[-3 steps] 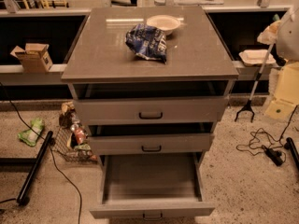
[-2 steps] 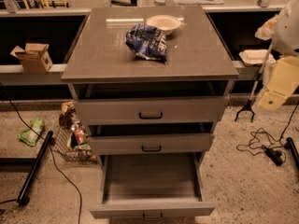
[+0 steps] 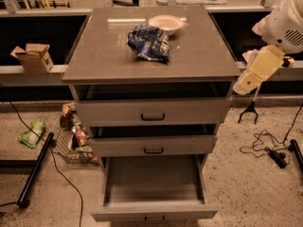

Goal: Place blue chip bag into bottom drawer

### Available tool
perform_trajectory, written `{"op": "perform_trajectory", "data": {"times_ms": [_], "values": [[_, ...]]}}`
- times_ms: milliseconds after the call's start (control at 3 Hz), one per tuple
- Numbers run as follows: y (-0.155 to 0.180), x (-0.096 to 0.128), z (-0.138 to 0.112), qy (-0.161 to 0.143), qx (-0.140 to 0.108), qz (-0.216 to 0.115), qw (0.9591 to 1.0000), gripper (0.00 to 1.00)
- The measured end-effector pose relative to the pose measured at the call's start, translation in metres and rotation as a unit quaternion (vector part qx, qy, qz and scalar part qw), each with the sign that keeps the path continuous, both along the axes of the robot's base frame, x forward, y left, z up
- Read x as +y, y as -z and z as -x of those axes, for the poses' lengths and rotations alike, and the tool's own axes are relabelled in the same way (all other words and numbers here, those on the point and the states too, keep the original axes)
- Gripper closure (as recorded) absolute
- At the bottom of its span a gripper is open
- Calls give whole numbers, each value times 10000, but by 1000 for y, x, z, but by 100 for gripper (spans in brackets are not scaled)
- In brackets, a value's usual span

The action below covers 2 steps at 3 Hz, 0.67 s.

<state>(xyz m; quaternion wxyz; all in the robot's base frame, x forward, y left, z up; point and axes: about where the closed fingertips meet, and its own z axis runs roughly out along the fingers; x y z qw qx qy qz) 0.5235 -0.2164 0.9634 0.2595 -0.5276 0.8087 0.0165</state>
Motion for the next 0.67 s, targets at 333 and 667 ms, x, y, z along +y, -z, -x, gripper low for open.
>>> {"op": "perform_trajectory", "data": {"times_ms": [333,667], "values": [[10,11,-38,86,-223,-632,9977,0],[19,16,-51,110,-205,-578,9981,0]]}}
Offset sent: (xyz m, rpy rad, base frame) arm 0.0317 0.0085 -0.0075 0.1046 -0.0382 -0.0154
